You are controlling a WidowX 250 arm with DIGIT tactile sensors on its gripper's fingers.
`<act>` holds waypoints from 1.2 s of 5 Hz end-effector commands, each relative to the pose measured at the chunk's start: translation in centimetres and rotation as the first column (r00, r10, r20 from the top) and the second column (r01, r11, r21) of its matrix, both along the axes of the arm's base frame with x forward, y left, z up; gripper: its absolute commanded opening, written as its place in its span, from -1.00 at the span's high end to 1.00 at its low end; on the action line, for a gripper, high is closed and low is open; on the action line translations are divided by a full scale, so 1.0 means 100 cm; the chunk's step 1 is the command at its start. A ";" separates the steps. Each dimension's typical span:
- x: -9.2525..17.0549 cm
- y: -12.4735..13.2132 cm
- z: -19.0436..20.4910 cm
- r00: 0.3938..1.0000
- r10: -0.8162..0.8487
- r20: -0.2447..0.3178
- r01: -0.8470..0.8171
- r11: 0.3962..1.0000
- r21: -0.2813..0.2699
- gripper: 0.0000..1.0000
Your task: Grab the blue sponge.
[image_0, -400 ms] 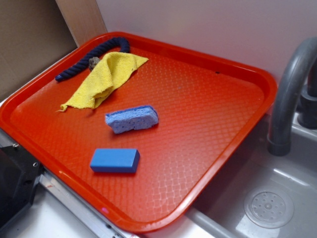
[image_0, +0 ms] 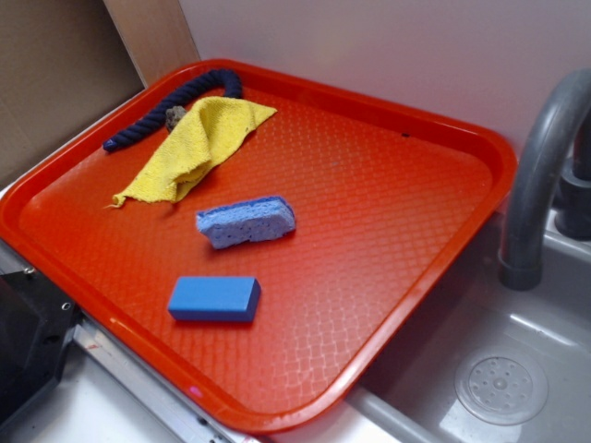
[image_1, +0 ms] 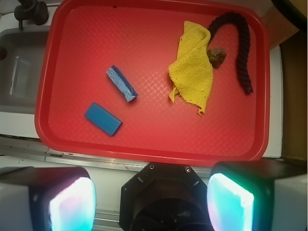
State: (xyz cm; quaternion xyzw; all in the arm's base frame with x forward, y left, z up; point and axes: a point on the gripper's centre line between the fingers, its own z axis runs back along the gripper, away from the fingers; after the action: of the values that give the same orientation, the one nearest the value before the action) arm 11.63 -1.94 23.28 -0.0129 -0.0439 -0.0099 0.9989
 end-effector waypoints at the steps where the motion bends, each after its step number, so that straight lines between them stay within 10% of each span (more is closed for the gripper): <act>1: 0.049 0.010 -0.020 0.975 -0.204 0.094 0.199 0.978 0.057 -1.00; 6: 0.110 -0.028 -0.122 0.852 -0.507 -0.132 0.513 0.858 0.023 -1.00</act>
State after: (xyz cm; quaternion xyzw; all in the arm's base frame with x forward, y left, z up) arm 22.51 -4.34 10.47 0.0013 0.0386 -0.2704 0.9620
